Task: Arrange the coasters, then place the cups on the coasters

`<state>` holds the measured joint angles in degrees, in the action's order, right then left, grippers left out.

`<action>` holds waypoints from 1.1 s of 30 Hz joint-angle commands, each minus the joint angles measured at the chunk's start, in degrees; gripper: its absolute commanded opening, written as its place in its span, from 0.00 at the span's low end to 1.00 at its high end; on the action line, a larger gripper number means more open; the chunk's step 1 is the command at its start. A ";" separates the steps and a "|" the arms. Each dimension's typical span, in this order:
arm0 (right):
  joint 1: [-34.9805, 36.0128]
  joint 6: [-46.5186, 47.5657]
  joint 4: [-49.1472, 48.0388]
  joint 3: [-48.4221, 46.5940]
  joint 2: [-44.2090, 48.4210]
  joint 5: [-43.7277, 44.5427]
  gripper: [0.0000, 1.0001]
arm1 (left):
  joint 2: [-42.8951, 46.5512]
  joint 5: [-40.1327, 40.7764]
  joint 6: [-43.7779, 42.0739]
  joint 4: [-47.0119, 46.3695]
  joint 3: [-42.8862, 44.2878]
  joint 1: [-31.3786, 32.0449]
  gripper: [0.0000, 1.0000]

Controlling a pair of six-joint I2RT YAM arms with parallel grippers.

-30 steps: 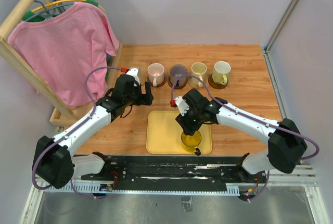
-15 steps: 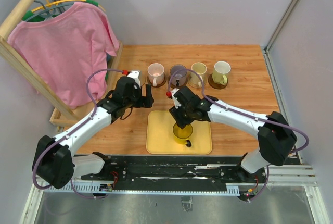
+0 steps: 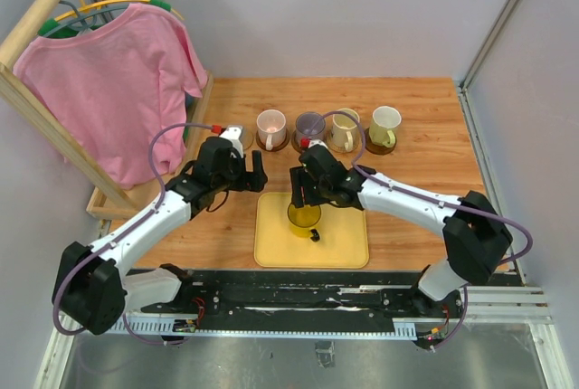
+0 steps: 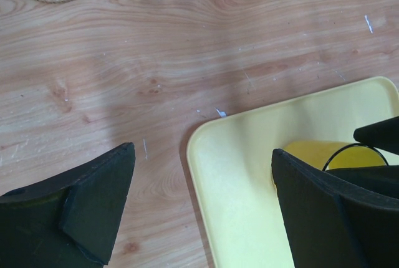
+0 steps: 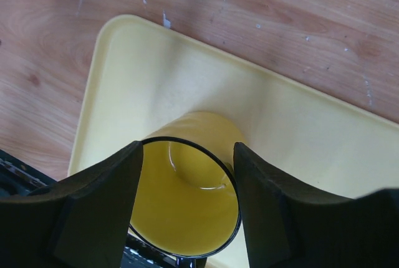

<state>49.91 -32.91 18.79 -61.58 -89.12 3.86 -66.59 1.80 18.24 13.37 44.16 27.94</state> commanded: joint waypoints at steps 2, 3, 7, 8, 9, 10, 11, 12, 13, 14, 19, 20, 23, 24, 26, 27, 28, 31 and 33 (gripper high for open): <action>0.54 -7.30 -5.82 3.22 2.58 -2.65 0.62 | 2.45 -2.19 -0.65 -0.39 -1.57 0.36 0.94; 0.55 -7.39 -5.68 3.49 2.70 -2.60 0.62 | 3.07 -2.47 -0.66 -0.43 -1.80 0.37 0.94; 0.57 -6.37 -2.99 3.92 2.72 -1.00 0.63 | 6.82 -3.27 -0.63 -0.50 -3.72 0.44 0.95; 0.56 -5.93 -2.22 3.96 2.79 -0.62 0.63 | 7.97 -3.22 -0.43 -0.41 -4.18 0.52 0.95; 0.61 -5.46 -1.46 4.17 3.00 -0.17 0.62 | 9.06 -3.07 -0.14 0.08 -4.51 0.60 0.95; 0.57 -4.95 -0.69 4.25 3.31 0.17 0.62 | 10.15 -2.93 0.05 0.58 -4.76 0.62 0.95; 0.64 -4.40 0.01 4.37 3.68 0.56 0.62 | 11.09 -2.84 0.31 1.13 -4.86 0.70 0.95; 0.58 -3.75 0.55 4.56 4.10 0.86 0.62 | 12.00 -2.66 0.54 1.74 -5.05 0.75 0.94; 0.62 -3.03 1.21 4.62 4.46 1.20 0.62 | 12.84 -2.54 0.78 2.16 -5.27 0.79 0.94; 0.65 -2.18 1.93 4.57 4.74 1.73 0.62 | 13.48 -2.53 1.09 2.53 -5.41 0.80 0.94; 0.63 2.63 6.63 2.86 4.78 3.86 0.60 | 14.52 -3.39 2.02 3.01 -6.42 1.01 0.94; 0.64 3.22 7.95 2.45 4.75 4.15 0.60 | 14.30 -3.67 2.06 2.92 -6.46 1.10 0.94; 0.86 4.31 9.97 2.14 5.65 4.56 0.58 | 13.63 -4.09 2.03 2.66 -6.39 1.68 0.93; 1.03 4.42 10.42 2.40 6.42 4.81 0.58 | 13.47 -4.09 1.92 2.51 -6.37 1.96 0.93; 1.38 4.56 11.33 3.11 8.23 6.06 0.57 | 13.34 -4.07 1.86 2.30 -6.24 2.35 0.93; 1.56 4.60 11.74 3.48 9.33 6.79 0.56 | 13.24 -4.02 1.79 2.22 -6.19 2.52 0.93; 1.67 4.58 11.89 3.96 10.56 7.34 0.56 | 13.24 -4.01 1.74 2.15 -6.19 2.70 0.93; 1.90 4.90 11.70 5.59 14.97 8.24 0.54 | 13.06 -3.96 1.66 1.81 -6.25 3.02 0.92; 1.94 4.89 11.50 6.99 17.64 8.80 0.51 | 12.98 -4.03 1.71 1.39 -6.43 3.29 0.91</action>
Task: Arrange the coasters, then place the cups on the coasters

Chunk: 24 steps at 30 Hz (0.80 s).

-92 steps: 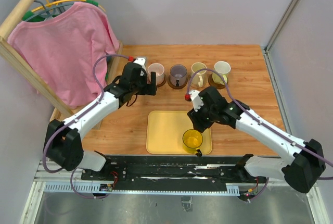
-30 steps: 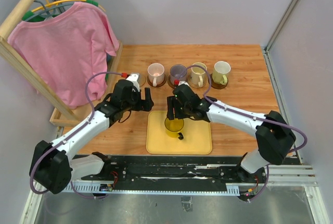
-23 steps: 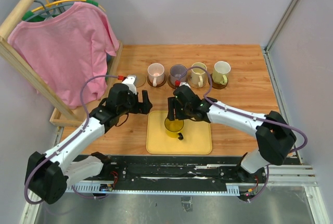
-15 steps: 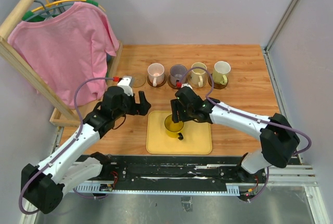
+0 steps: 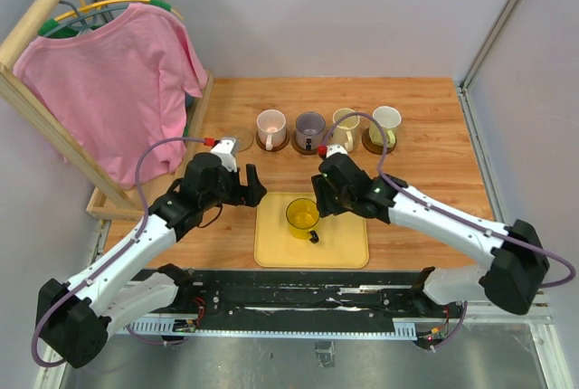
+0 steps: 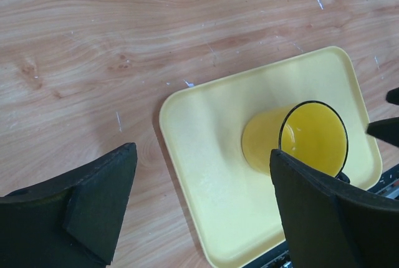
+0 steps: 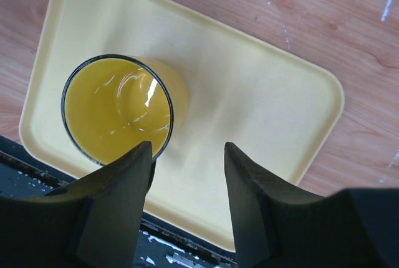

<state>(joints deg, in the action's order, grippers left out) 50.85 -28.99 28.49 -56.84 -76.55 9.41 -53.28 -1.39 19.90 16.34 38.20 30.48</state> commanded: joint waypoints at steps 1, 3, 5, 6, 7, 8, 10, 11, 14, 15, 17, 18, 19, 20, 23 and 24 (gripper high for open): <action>1.01 0.89 1.90 2.86 6.19 3.65 0.49 | -0.46 -0.88 0.13 -1.79 -0.51 0.89 0.90; 1.01 0.76 3.13 3.66 7.70 4.39 0.43 | -0.72 -0.98 0.31 -2.12 -0.62 1.34 0.88; 1.01 0.91 4.85 4.13 8.12 4.22 0.33 | -0.92 -0.93 0.65 -2.62 -0.93 2.01 0.82; 1.01 0.84 5.51 4.56 8.06 3.65 0.21 | -0.95 -0.78 0.97 -2.78 -1.08 2.38 0.78; 1.01 0.75 5.86 4.94 7.85 2.97 0.06 | -0.95 -0.79 1.28 -3.15 -1.29 2.73 0.72; 1.01 0.57 5.88 5.75 7.57 2.16 0.01 | -0.95 -0.80 1.59 -3.51 -1.50 3.15 0.67; 1.08 0.52 4.47 7.44 6.93 -0.55 0.01 | -0.95 -0.85 2.33 -4.35 -1.94 4.01 0.54; 1.09 0.55 3.45 8.09 6.38 -1.84 0.01 | -0.95 -0.90 2.72 -4.72 -2.26 4.32 0.48; 1.52 0.81 -0.10 10.16 5.54 -4.68 0.01 | -0.80 -0.87 3.97 -5.70 -2.99 5.12 0.26; 1.65 1.05 -1.04 10.43 5.11 -5.22 0.01 | -0.70 -0.82 4.34 -5.97 -3.33 5.30 0.18; 2.07 1.52 -2.56 10.81 4.34 -6.18 0.01 | -0.37 -0.71 4.88 -6.30 -3.85 5.58 0.03; 2.25 1.83 -3.29 10.82 3.94 -6.64 0.01 | -0.27 -0.52 4.97 -6.32 -4.04 5.70 0.01; 2.52 2.29 -3.85 10.80 3.57 -7.01 0.01 | -0.13 -0.40 5.07 -6.20 -4.21 5.85 0.01; 2.89 2.70 -4.33 10.60 3.14 -7.42 0.01 | -0.04 -0.32 5.06 -6.04 -4.30 5.94 0.00; 3.90 4.12 -5.84 10.08 2.02 -8.57 0.01 | 0.49 0.38 5.17 -5.33 -4.33 6.21 0.01; 4.17 4.64 -6.17 9.74 1.58 -8.95 0.01 | 0.70 0.93 5.27 -5.04 -4.35 6.37 0.01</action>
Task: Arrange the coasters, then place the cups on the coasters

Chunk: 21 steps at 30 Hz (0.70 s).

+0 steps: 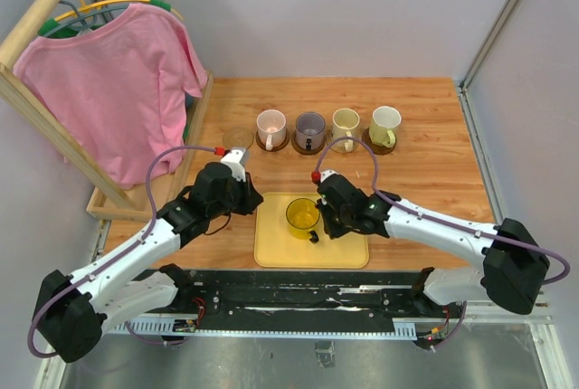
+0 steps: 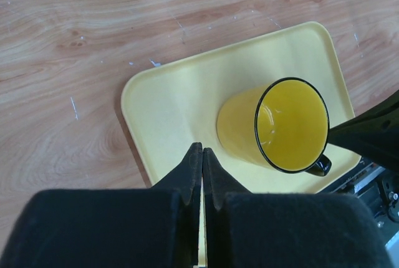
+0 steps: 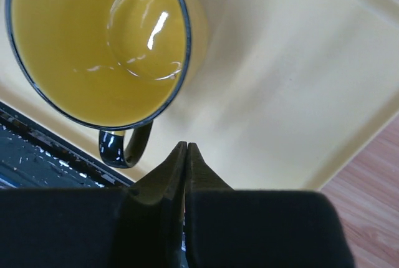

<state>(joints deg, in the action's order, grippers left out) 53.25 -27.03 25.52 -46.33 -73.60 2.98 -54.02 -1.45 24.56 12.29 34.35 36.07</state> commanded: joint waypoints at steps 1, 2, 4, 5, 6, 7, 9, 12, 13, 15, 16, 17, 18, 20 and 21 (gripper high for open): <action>2.03 3.13 -3.40 -1.13 -1.87 -2.95 0.01 | 1.72 1.81 0.58 -0.57 -0.46 1.02 0.01; 2.25 3.56 -3.45 -1.64 -2.53 -3.54 0.01 | 1.94 2.73 0.58 -0.05 -0.38 1.21 0.01; 2.81 4.60 -3.69 -2.75 -3.96 -5.15 0.01 | 2.36 4.63 0.60 1.45 0.13 1.59 0.01; 3.23 5.11 -3.76 -3.52 -4.64 -6.43 0.01 | 2.61 5.30 0.44 2.21 0.42 1.75 0.02; 3.71 5.70 -3.84 -4.19 -5.34 -7.42 0.01 | 2.79 5.87 0.34 3.01 0.82 1.80 0.05; 4.15 6.30 -3.79 -4.87 -6.01 -8.25 0.01 | 3.04 6.11 0.20 3.77 1.17 1.88 0.11; 5.19 7.37 -3.68 -6.27 -7.37 -9.72 0.01 | 3.64 6.12 0.10 5.08 1.98 1.89 0.29; 6.68 8.96 -3.40 -8.41 -9.41 -11.14 0.01 | 4.24 5.20 -0.18 6.63 3.07 1.89 0.42; 7.03 9.33 -3.31 -9.15 -9.93 -11.61 0.01 | 4.39 4.80 -0.35 6.95 3.45 1.90 0.45; 7.49 9.76 -3.36 -10.44 -10.78 -12.81 0.01 | 4.80 4.14 -0.50 7.65 3.91 1.98 0.51; 7.68 9.92 -3.59 -11.03 -11.07 -13.44 0.01 | 5.02 3.95 -0.55 7.97 4.05 1.98 0.55; 7.73 10.11 -3.91 -11.51 -11.30 -14.06 0.01 | 5.31 3.68 -0.58 8.30 4.20 1.98 0.58; 7.76 10.22 -4.36 -11.85 -11.49 -14.73 0.01 | 5.55 3.35 -0.71 8.57 4.34 1.98 0.62; 7.74 10.49 -5.04 -12.77 -11.92 -15.90 0.01 | 6.11 2.46 -0.90 9.07 4.49 1.98 0.70; 7.74 10.68 -5.20 -13.27 -12.13 -16.18 0.01 | 6.29 1.78 -1.12 9.26 4.64 1.98 0.74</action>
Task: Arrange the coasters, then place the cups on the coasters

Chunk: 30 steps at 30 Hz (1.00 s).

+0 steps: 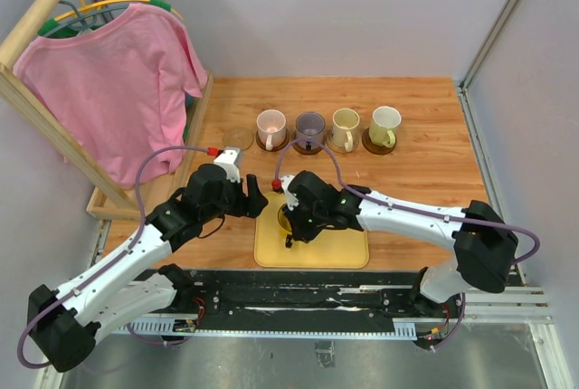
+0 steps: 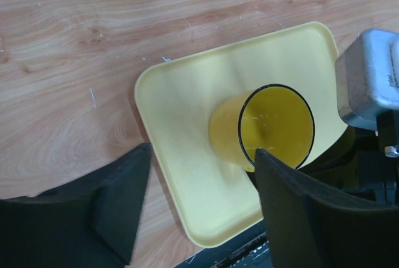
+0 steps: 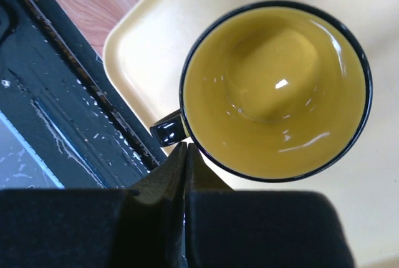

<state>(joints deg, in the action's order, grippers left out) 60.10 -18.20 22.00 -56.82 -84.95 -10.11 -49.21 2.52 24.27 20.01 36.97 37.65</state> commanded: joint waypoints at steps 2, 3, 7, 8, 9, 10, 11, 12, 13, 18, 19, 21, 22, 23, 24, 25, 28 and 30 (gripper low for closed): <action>0.90 2.14 -1.39 -3.74 -1.03 -3.13 0.01 | 1.86 -3.71 -1.28 1.90 2.22 0.41 0.81; 0.90 2.43 -1.01 -4.33 -0.89 -2.82 0.01 | 2.03 -4.72 -1.60 2.22 2.33 0.41 0.84; 0.90 3.84 4.26 -6.76 1.87 5.38 0.01 | 3.52 -8.05 -2.61 3.78 2.54 0.41 0.87; 0.79 3.75 6.23 -7.48 2.76 9.11 0.01 | 4.28 -8.70 -2.65 4.26 2.49 0.41 0.87; 0.62 3.33 8.20 -7.99 3.59 12.83 0.01 | 4.92 -9.21 -2.55 4.48 2.53 0.47 0.87; 0.21 2.70 9.95 -8.40 4.55 16.28 0.01 | 5.50 -9.67 -2.47 4.71 2.54 0.49 0.87; -0.32 1.78 11.33 -8.43 5.51 19.20 0.02 | 6.00 -9.91 -2.34 4.83 2.54 0.56 0.87; -1.06 0.76 12.34 -8.19 6.51 21.42 0.05 | 6.51 -10.06 -2.15 4.85 2.44 0.65 0.87; -1.87 -0.24 12.99 -7.77 7.65 23.30 0.10 | 6.92 -10.08 -2.06 4.74 2.34 0.81 0.87; -7.78 -3.42 12.77 -3.96 15.30 29.46 0.62 | 6.68 -10.47 -0.72 2.54 1.82 3.36 0.88; -8.97 -3.62 12.23 -3.21 16.84 30.46 0.70 | 6.20 -10.29 -0.34 1.30 1.53 4.42 0.88; -10.85 -3.82 10.88 -1.64 19.54 32.72 0.80 | 4.70 -8.80 0.48 -0.49 1.10 7.21 0.88; -11.76 -3.84 10.20 -0.88 20.86 33.89 0.83 | 3.70 -7.68 0.89 -1.23 0.89 8.72 0.88; -12.61 -3.80 9.45 -0.05 22.21 34.93 0.85 | 2.82 -6.26 1.21 -1.73 0.75 10.44 0.89; -13.40 -3.80 8.75 0.75 23.47 35.21 0.88 | 1.61 -4.94 1.69 -2.15 0.75 12.03 0.90; -14.15 -3.80 7.90 1.84 24.63 37.11 0.89 | 0.42 -3.68 1.88 -2.36 0.72 13.44 0.90; -16.13 -3.87 6.05 4.06 27.89 37.40 0.91 | -3.46 -1.06 2.88 -2.88 0.60 16.60 0.92; -16.90 -4.06 5.26 5.23 29.38 37.16 0.92 | -5.96 -0.16 3.63 -3.15 0.58 17.64 0.92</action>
<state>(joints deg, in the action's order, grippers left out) 45.47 -21.12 30.09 -53.78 -58.33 23.70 -51.72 -1.54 26.04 19.31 37.60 53.12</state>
